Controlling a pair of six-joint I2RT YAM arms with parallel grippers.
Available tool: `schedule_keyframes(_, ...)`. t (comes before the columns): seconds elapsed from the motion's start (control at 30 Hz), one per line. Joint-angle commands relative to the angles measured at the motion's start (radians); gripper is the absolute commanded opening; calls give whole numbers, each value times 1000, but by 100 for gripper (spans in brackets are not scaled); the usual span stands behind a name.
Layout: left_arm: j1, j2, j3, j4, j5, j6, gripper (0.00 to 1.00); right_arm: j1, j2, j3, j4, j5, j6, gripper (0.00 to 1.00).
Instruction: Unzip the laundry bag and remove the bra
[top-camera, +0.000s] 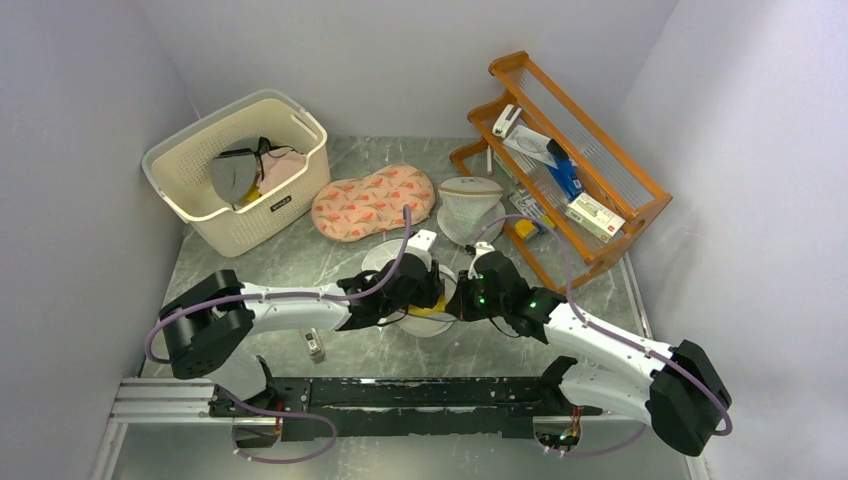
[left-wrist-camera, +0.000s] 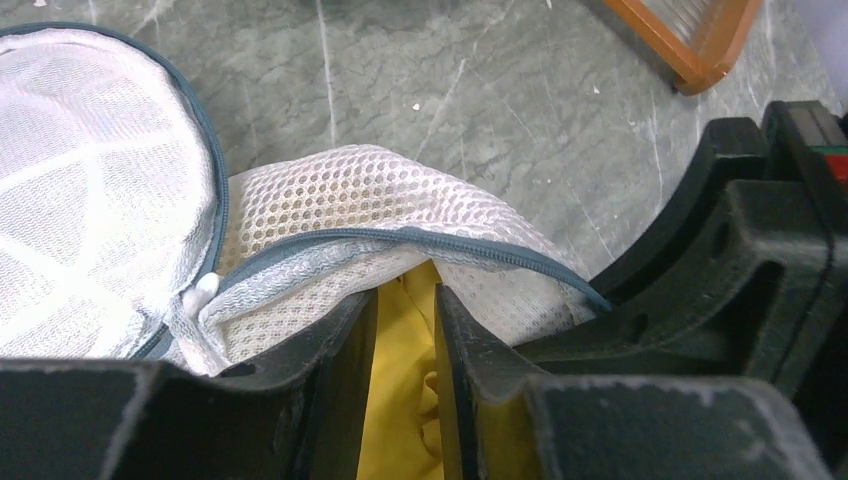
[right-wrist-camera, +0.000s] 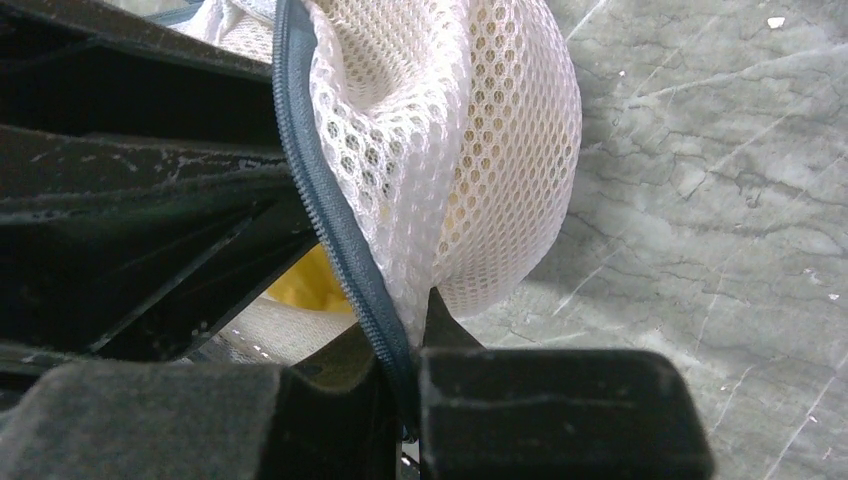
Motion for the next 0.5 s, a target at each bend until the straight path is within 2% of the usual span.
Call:
schedule_keyframes(0.0, -1, 19, -12, 81, -93, -27, 40, 7, -17, 34, -12, 16, -17, 2)
schedule_keyframes(0.3, -1, 101, 33, 76, -138, -33, 53, 7, -17, 33, -1, 4, -24, 2)
schedule_keyframes(0.47, 0, 139, 50, 98, -166, -22, 52, 9, -19, 24, 8, -3, -24, 2)
